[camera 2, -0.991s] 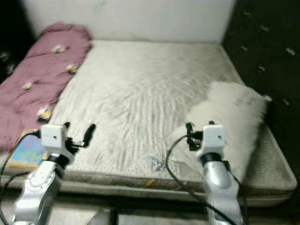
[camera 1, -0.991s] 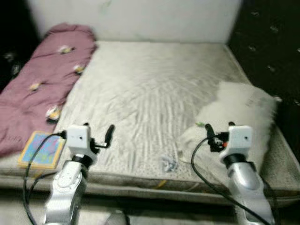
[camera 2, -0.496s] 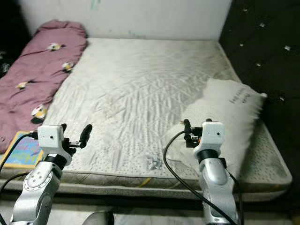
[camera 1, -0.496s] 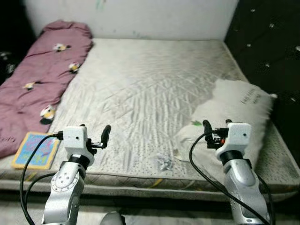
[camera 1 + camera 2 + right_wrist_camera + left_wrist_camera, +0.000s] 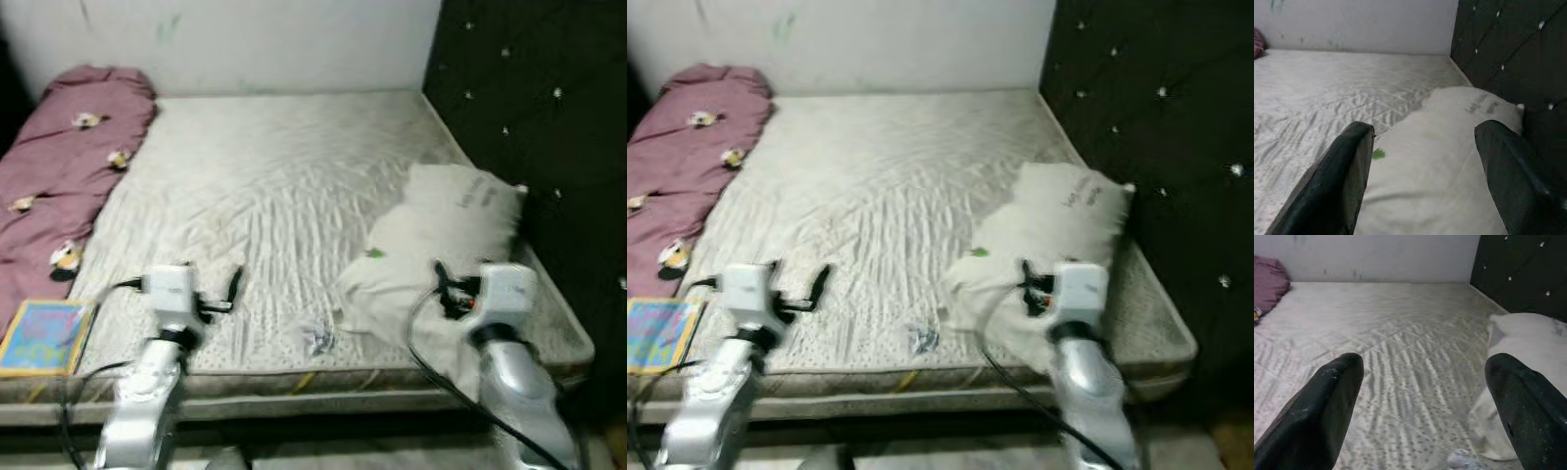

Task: Clean up the room

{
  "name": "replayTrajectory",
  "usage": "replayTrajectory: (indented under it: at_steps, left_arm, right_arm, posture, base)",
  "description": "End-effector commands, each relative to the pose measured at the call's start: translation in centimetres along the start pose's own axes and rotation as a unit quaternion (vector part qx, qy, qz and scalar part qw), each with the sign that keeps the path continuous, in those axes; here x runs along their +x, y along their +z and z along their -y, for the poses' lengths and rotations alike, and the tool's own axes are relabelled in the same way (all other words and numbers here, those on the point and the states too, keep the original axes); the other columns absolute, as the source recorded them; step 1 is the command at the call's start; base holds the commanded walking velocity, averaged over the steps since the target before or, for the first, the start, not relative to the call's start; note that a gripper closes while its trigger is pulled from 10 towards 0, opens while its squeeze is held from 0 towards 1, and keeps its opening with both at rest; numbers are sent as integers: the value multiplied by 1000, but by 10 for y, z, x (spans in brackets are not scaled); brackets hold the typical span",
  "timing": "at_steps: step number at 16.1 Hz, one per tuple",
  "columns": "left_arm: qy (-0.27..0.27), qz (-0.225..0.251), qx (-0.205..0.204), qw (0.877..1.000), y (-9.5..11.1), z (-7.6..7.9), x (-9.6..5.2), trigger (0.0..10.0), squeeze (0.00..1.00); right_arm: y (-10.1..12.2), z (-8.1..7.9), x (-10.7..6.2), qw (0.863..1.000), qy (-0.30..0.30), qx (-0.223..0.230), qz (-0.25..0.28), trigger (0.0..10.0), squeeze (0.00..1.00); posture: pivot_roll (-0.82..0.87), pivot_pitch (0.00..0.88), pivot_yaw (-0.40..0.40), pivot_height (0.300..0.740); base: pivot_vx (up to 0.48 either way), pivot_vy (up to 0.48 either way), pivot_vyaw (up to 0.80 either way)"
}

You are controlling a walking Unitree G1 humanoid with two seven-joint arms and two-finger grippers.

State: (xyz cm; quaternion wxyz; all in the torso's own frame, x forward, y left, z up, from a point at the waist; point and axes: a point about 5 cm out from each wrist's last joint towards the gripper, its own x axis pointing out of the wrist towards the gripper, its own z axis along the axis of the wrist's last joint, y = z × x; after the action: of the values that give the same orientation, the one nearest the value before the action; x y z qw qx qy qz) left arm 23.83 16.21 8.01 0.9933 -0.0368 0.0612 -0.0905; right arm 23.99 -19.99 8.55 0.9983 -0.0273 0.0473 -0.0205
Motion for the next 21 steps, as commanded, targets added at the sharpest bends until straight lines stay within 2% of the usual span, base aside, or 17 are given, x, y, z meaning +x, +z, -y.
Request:
replayTrajectory:
  at_steps: [1,3,8,13,21]
  left_arm:
    - [13,8,14,1000,6,-9,-2,10000,0]
    - [15,6,4,1000,5,-9,-2,10000,0]
    - [28,16,-7,999,5,-10,-2,10000,0]
    - [36,4,-11,999,3,-11,-2,10000,0]
    - [31,10,-15,999,4,-11,0,10000,0]
  right_arm:
    - [5,-9,4,1000,14,10,9,10000,0]
    - [5,-10,4,1000,16,10,8,10000,0]
    - [5,-10,3,1000,19,14,8,10000,0]
    - [4,-11,2,1000,22,21,4,10000,0]
    - [6,-10,3,1000,22,21,6,10000,0]
  posture:
    - [-32,9,-28,740]
    - [-34,10,-29,740]
    - [-35,15,-27,740]
    - [-36,20,-28,740]
    - [-41,23,-29,740]
  base:
    - [0,-461,0]
    - [0,-373,0]
    - [0,0,0]
    - [0,0,0]
    - [0,479,0]
